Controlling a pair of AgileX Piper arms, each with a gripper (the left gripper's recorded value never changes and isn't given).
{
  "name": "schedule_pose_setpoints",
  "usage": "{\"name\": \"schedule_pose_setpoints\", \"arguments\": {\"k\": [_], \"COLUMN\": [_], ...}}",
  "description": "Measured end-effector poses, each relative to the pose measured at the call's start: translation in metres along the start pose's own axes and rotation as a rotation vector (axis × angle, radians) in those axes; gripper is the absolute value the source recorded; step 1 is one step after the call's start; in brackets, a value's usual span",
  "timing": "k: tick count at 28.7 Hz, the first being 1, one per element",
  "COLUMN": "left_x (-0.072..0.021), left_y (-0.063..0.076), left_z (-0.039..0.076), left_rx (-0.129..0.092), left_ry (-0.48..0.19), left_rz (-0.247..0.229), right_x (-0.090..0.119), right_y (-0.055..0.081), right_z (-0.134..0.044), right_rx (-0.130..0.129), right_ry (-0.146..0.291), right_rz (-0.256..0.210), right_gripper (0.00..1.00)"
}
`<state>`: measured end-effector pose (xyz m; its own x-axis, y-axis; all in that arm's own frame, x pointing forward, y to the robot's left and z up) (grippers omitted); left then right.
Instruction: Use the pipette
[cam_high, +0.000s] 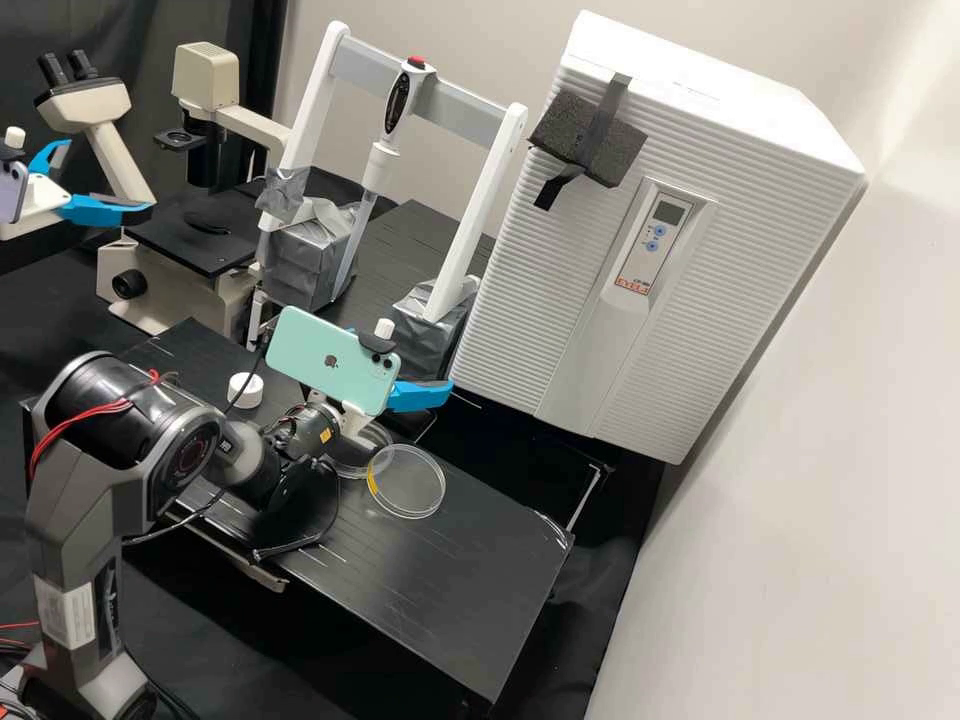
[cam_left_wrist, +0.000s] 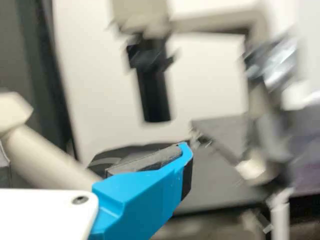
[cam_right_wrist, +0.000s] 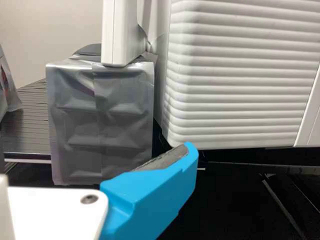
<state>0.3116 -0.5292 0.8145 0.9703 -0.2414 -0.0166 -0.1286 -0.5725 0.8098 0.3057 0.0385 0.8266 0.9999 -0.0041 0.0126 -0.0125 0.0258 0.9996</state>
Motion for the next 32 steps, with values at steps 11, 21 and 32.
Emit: {"name": "schedule_pose_setpoints", "arguments": {"k": [11, 21, 32], "left_x": [0.0237, 0.0347, 0.0444], "left_y": [0.061, 0.072, 0.056], "left_z": [0.063, 0.088, 0.091], "left_rx": [-0.013, 0.036, 0.022], "left_ry": [-0.195, -0.248, -0.254], "left_rz": [0.168, 0.167, 0.06], "right_x": [0.0, -0.008, 0.011], "right_y": [0.0, 0.038, 0.071], "right_z": [0.0, -0.056, -0.135], "right_rx": [0.0, 0.07, 0.077], "right_ry": [0.0, 0.146, 0.294], "right_rz": [0.0, 0.074, 0.077], "right_gripper": [1.0, 1.0, 1.0]}}
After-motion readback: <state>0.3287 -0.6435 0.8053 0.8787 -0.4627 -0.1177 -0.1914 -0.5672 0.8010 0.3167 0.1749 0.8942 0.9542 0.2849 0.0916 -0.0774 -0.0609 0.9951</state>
